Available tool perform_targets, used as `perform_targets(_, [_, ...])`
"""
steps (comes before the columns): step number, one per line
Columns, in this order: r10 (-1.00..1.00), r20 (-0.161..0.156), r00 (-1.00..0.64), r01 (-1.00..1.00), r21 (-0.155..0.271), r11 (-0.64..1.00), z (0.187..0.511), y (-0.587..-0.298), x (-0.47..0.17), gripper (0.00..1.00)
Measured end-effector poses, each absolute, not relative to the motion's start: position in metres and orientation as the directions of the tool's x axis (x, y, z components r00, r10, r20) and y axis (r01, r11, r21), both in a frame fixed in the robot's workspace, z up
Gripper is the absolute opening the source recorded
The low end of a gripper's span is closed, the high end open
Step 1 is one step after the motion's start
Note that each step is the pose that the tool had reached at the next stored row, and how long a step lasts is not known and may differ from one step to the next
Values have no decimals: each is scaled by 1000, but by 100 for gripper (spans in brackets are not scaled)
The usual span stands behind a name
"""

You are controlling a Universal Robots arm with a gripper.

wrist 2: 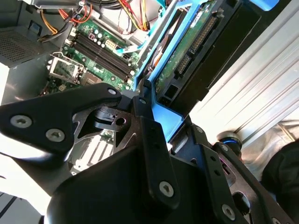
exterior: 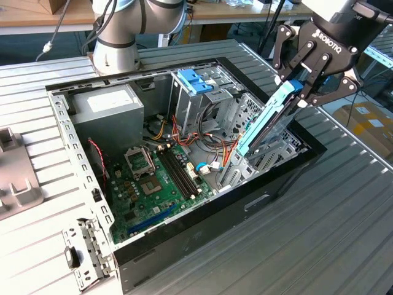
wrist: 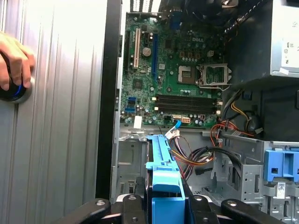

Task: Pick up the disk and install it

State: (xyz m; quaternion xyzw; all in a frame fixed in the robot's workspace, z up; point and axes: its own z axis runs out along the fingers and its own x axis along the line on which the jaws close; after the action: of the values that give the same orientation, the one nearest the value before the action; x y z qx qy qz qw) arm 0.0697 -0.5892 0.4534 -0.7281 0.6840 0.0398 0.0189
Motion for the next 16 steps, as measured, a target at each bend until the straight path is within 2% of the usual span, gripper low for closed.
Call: perform_targets(16, [-995,-83,54,-998,27,-56,446,-590,78,37])
